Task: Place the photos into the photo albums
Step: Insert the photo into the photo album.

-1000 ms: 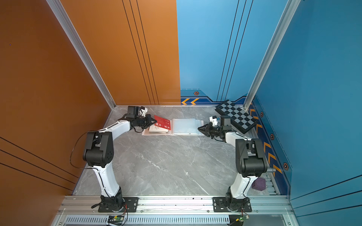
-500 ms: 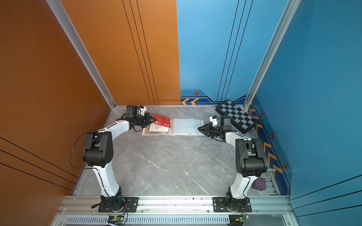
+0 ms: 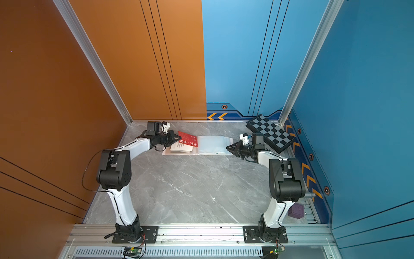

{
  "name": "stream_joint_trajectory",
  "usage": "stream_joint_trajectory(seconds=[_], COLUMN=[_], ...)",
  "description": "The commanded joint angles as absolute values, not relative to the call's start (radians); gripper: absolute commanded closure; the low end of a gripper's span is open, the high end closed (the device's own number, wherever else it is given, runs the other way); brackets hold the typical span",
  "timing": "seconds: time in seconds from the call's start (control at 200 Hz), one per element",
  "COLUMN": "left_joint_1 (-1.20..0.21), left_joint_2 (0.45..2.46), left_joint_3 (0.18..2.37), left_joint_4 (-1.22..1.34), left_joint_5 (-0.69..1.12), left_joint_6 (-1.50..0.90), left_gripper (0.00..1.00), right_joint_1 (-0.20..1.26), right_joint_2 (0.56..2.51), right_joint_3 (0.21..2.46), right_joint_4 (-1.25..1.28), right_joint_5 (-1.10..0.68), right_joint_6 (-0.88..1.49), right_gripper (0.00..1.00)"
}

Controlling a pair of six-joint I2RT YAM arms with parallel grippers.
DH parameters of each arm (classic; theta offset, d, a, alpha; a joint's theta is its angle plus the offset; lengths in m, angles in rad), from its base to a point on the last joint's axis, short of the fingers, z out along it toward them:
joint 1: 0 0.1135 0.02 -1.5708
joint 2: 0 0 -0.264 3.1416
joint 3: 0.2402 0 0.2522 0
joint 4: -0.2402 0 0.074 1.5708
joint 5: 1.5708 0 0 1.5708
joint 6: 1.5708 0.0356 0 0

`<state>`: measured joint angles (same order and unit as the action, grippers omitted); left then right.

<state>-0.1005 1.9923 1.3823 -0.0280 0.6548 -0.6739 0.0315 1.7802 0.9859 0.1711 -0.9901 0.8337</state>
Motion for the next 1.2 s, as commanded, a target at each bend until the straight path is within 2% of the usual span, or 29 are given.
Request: stream_joint_trajectory(seconds=[0.0, 0.926, 1.076, 1.191], left_joint_1=[-0.106, -0.138, -0.151, -0.162], left_joint_2=[2.018, 2.063, 2.077, 2.085], left_joint_3=[1.408, 1.365, 1.381, 1.39], left_joint_4=[-0.023, -0.025, -0.025, -0.026], left_joint_5=[0.663, 0.66, 0.659, 0.652], left_joint_6=[-0.671, -0.673, -0.68, -0.684], left_gripper=[1.0, 0.99, 0.96, 0.88], right_joint_1=[0.026, 0.028, 0.028, 0.028], right_joint_2=[1.792, 1.805, 1.806, 1.81], right_joint_3=[0.986, 0.994, 0.991, 0.991], right_joint_4=[0.153, 0.135, 0.135, 0.135], right_joint_5=[-0.996, -0.994, -0.996, -0.996], right_joint_6=[0.81, 0.795, 0.792, 0.792], right_gripper=[0.8, 0.8, 0.8, 0.8])
